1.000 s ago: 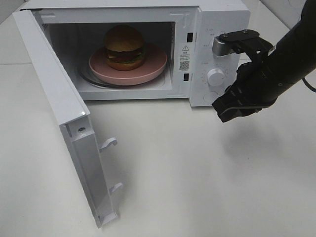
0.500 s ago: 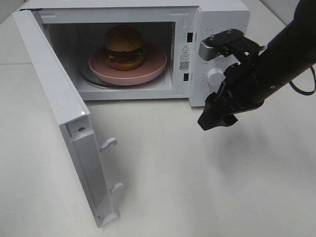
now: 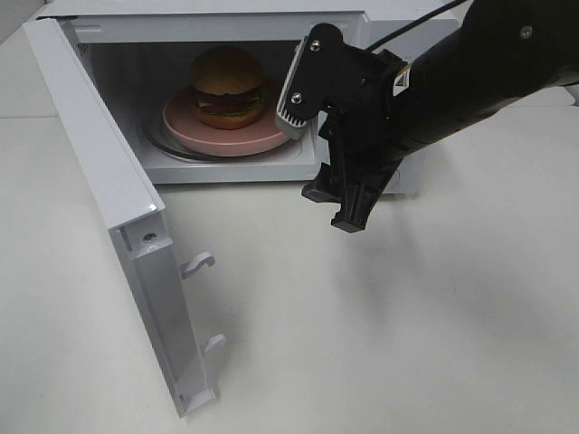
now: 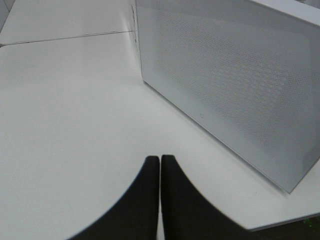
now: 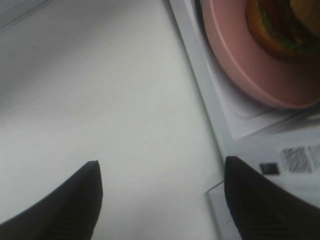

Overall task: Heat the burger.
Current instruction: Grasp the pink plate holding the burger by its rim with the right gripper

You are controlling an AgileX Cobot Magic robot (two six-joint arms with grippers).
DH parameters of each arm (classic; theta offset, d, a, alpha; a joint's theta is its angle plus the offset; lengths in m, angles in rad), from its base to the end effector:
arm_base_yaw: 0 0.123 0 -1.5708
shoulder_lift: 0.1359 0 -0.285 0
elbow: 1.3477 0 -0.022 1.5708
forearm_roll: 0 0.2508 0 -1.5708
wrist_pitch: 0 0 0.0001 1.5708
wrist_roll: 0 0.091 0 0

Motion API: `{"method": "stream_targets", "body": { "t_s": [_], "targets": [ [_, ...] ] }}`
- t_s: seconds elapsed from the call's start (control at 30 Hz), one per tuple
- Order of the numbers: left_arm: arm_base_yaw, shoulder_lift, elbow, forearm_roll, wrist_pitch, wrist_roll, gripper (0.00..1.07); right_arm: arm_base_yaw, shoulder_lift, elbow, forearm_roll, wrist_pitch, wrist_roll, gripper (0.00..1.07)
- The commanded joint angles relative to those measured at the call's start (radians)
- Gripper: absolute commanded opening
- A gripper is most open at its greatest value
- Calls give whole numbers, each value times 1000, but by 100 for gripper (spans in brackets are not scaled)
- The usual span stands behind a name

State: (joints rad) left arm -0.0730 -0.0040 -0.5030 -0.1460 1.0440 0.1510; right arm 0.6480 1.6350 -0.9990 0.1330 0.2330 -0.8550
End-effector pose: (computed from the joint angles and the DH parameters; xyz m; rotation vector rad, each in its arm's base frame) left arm -0.0064 -0.0110 0.2802 0.2310 2.0011 -0.1244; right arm 0.2747 0.2115 0.2262 -1.5017 1.8078 -0.0021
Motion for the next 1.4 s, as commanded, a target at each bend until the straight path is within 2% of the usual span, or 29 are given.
{"method": "stream_targets", "body": {
  "t_s": [0.03, 0.17, 0.3, 0.37, 0.47, 0.63, 1.13, 1.4],
  "targets": [
    [2, -18, 3, 0, -9, -5, 0, 11, 10, -6, -32, -42, -42, 63],
    [2, -18, 3, 0, -9, -5, 0, 41, 64, -16, -110, -100, -70, 63],
    [2, -18, 3, 0, -9, -5, 0, 41, 106, -46, -116, -89, -68, 63],
    [2, -18, 3, 0, -9, -6, 0, 41, 147, -110, -122, -80, -82, 63],
    [2, -18, 3, 0, -9, -6, 0, 43, 156, -123, -127, -74, -91, 63],
    [2, -18, 3, 0, -9, -6, 0, 61, 228, -193, -221, -47, -88, 63],
    [2, -18, 3, 0, -9, -6, 0, 61, 388, -360, -246, -5, -84, 63],
    [2, -18, 3, 0, -9, -6, 0, 61, 441, -426, -339, 3, -80, 63]
  ]
}}
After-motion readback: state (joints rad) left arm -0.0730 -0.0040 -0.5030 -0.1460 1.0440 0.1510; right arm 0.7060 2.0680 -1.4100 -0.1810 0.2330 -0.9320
